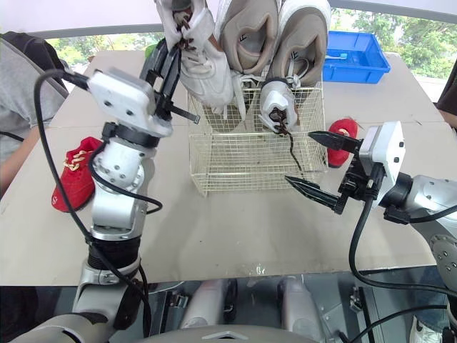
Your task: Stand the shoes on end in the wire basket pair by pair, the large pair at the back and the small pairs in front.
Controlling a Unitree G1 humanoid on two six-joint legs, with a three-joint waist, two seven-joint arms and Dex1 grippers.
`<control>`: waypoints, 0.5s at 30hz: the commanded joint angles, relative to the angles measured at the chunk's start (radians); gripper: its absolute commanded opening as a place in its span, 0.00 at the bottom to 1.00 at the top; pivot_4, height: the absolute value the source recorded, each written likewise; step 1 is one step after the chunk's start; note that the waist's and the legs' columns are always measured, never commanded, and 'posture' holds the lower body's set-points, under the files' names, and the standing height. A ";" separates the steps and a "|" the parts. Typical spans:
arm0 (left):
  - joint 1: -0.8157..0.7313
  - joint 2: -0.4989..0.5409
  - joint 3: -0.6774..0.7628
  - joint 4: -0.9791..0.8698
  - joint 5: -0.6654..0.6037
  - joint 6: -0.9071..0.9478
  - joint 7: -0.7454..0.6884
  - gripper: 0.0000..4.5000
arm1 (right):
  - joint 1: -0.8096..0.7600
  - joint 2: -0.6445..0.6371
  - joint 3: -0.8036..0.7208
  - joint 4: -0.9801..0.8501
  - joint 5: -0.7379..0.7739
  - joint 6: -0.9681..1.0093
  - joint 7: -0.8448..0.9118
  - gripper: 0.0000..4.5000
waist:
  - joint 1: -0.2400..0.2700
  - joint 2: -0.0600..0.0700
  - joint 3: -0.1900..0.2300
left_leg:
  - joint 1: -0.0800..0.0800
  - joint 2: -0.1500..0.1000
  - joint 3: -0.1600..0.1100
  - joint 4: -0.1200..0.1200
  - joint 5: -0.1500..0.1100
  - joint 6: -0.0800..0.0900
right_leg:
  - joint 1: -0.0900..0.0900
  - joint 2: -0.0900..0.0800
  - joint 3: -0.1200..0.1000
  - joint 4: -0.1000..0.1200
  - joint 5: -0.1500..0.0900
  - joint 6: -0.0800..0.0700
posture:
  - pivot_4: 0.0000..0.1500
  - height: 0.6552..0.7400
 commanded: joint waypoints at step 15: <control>0.260 0.005 -0.026 -0.066 -0.137 0.047 -0.156 0.24 | 0.021 -0.014 -0.043 -0.004 0.007 0.006 -0.037 1.00 | -0.004 0.003 -0.002 | 0.001 0.001 -0.001 0.000 0.000 0.000 | 0.000 0.001 0.000 0.001 0.000 0.000 | 1.00 1.00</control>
